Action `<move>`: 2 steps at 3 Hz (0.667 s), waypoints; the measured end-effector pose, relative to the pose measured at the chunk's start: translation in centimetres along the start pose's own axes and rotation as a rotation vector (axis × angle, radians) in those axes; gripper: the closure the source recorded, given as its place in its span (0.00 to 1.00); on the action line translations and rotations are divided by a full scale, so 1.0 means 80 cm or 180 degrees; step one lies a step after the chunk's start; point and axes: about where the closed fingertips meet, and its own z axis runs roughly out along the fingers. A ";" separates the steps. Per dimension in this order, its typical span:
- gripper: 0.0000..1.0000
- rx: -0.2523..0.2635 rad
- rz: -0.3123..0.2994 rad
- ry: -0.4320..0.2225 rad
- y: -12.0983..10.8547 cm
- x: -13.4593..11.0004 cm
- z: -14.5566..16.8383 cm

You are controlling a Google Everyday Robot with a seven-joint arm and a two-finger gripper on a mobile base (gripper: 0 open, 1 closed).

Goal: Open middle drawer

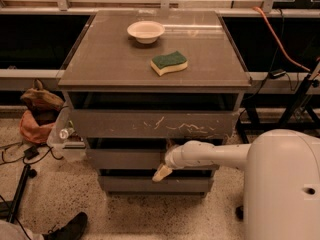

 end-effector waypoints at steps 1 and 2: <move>0.00 0.0000 0.0000 0.0000 0.000 0.000 0.000; 0.00 -0.0075 0.0018 0.0019 0.012 -0.001 0.000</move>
Offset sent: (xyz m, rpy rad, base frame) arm -0.0437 0.0164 -0.0169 -0.0022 0.1126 0.0378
